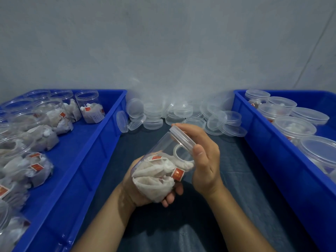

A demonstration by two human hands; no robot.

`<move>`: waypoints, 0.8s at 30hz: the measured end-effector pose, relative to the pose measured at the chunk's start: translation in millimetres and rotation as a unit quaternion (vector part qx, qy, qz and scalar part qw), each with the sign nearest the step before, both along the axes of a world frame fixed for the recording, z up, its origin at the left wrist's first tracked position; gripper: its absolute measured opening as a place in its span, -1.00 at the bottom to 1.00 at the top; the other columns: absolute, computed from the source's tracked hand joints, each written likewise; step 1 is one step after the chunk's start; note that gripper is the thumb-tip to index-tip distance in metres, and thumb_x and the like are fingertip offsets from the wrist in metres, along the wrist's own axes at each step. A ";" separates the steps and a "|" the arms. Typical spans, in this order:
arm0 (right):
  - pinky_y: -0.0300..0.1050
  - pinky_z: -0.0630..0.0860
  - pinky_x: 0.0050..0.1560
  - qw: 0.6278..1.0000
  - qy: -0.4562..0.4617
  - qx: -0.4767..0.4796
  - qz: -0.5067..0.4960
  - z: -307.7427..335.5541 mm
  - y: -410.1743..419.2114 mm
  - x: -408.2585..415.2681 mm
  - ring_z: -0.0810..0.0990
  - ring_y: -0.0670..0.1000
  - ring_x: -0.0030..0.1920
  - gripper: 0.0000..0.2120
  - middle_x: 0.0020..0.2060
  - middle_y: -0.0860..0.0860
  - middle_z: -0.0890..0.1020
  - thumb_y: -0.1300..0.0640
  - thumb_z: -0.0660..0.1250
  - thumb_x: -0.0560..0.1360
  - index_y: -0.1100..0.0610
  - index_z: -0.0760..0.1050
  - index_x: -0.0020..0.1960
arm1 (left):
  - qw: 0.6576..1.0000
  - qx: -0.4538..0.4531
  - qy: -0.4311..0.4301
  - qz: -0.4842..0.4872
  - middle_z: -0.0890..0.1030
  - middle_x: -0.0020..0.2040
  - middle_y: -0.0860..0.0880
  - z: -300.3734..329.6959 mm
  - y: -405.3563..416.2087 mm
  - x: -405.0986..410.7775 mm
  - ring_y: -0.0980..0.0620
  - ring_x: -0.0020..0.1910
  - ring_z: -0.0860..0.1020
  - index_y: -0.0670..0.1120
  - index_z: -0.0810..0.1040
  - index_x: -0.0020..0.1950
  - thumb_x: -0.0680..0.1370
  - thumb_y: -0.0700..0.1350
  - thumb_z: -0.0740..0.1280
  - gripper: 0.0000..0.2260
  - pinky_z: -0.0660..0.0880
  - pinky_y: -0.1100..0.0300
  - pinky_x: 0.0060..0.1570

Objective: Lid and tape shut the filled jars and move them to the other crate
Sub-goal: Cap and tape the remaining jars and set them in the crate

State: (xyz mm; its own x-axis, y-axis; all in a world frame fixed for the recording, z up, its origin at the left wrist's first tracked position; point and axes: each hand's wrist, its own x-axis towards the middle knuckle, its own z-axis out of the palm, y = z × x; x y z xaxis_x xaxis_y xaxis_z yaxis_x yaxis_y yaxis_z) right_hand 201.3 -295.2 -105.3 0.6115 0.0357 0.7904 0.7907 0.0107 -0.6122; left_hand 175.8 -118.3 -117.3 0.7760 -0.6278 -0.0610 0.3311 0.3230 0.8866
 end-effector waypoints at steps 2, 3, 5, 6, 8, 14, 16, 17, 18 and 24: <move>0.15 0.57 0.12 1.000 -0.008 -0.008 -0.004 0.9 1.1 -0.4 0.66 0.19 0.17 -0.51 0.18 0.12 0.67 -0.01 0.07 0.65 0.28 0.58 0.31 | 0.999 -0.010 -0.030 0.014 0.63 -0.23 -0.34 -0.6 -3.1 -2.7 -0.15 -0.42 0.66 -0.27 0.68 0.09 0.64 -0.01 0.36 -0.69 0.61 0.13 -0.48; 0.16 0.57 0.12 1.000 -0.005 -0.011 -0.004 1.2 0.6 -0.5 0.66 0.19 0.17 -0.51 0.18 0.11 0.67 -0.02 0.08 0.66 0.28 0.58 0.31 | 1.000 -0.008 -0.017 0.020 0.63 -0.24 -0.33 -0.1 -5.0 -3.2 -0.15 -0.42 0.65 -0.26 0.69 0.07 0.63 0.08 0.37 -0.62 0.60 0.14 -0.47; 0.15 0.57 0.13 1.000 0.011 -0.007 -0.001 1.9 -0.8 -0.4 0.66 0.19 0.17 -0.53 0.17 0.11 0.68 0.00 0.09 0.65 0.27 0.58 0.31 | 0.999 -0.017 0.037 0.014 0.64 -0.21 -0.32 -0.6 -7.1 -0.2 -0.18 -0.38 0.65 -0.24 0.70 0.05 0.68 0.21 0.17 -0.45 0.60 0.11 -0.41; 0.13 0.57 0.12 1.000 0.024 -0.003 0.001 2.1 -1.6 -0.3 0.66 0.20 0.17 -0.53 0.16 0.11 0.68 0.00 0.09 0.64 0.26 0.59 0.31 | 0.997 -0.031 0.064 0.003 0.65 -0.17 -0.33 -0.6 -7.2 1.8 -0.21 -0.32 0.65 -0.25 0.70 0.09 0.69 0.24 0.12 -0.40 0.61 0.07 -0.34; 0.05 0.58 0.09 0.998 0.056 0.001 0.008 2.7 -3.6 0.7 0.66 0.19 0.15 -0.55 0.14 0.11 0.69 -0.01 0.12 0.63 0.23 0.60 0.29 | 0.993 -0.063 0.097 -0.002 0.63 -0.05 -0.34 -2.6 -5.8 6.0 -0.24 -0.18 0.64 -0.27 0.66 0.22 0.65 0.27 0.23 -0.40 0.59 -0.02 -0.15; 0.01 0.57 0.13 0.993 0.115 -0.024 -0.029 -1.0 -14.0 11.1 0.67 0.06 0.11 -0.62 0.10 0.02 0.69 -0.03 0.21 0.60 0.13 0.63 0.27 | 0.988 -0.031 0.002 0.153 0.70 0.10 -0.23 -2.6 -14.6 14.0 -0.11 0.01 0.68 -0.26 0.65 0.32 0.64 0.17 0.30 -0.47 0.62 0.05 0.07; -0.01 0.59 0.12 0.989 0.136 -0.026 -0.050 -4.0 -14.8 14.1 0.68 -0.03 0.07 -0.62 0.11 -0.02 0.68 -0.07 0.24 0.60 0.08 0.62 0.28 | 0.962 0.015 -0.020 0.273 0.69 0.12 -0.28 -3.0 -20.2 17.2 -0.15 0.00 0.66 -0.27 0.57 0.38 0.52 0.10 0.42 -0.43 0.60 0.00 0.02; 0.04 0.59 0.16 0.987 0.147 -0.032 -0.061 -5.6 -14.0 15.4 0.67 -0.03 0.11 -0.62 0.14 -0.03 0.68 -0.09 0.24 0.60 0.07 0.61 0.29 | 0.947 0.035 -0.041 0.316 0.69 0.12 -0.29 -2.7 -22.1 18.0 -0.15 -0.01 0.67 -0.25 0.56 0.38 0.47 0.05 0.46 -0.43 0.60 0.00 0.00; 0.12 0.58 0.22 0.984 0.158 -0.038 -0.069 -7.0 -12.7 16.1 0.66 0.00 0.17 -0.61 0.16 -0.02 0.67 -0.12 0.24 0.60 0.06 0.60 0.30 | 0.934 0.056 -0.069 0.346 0.71 0.10 -0.28 -1.8 -23.6 17.9 -0.12 -0.04 0.68 -0.21 0.55 0.37 0.44 0.01 0.48 -0.45 0.62 0.03 -0.03; 0.20 0.59 0.20 0.966 0.240 -0.012 -0.096 -7.9 -8.6 16.3 0.67 -0.01 0.14 -0.61 0.09 -0.02 0.69 -0.22 0.22 0.56 -0.01 0.60 0.20 | 0.797 0.261 -0.335 0.430 0.66 0.17 0.06 -12.2 -28.2 13.0 0.10 0.16 0.65 0.06 0.59 0.28 0.31 0.18 0.58 -0.42 0.60 0.14 0.14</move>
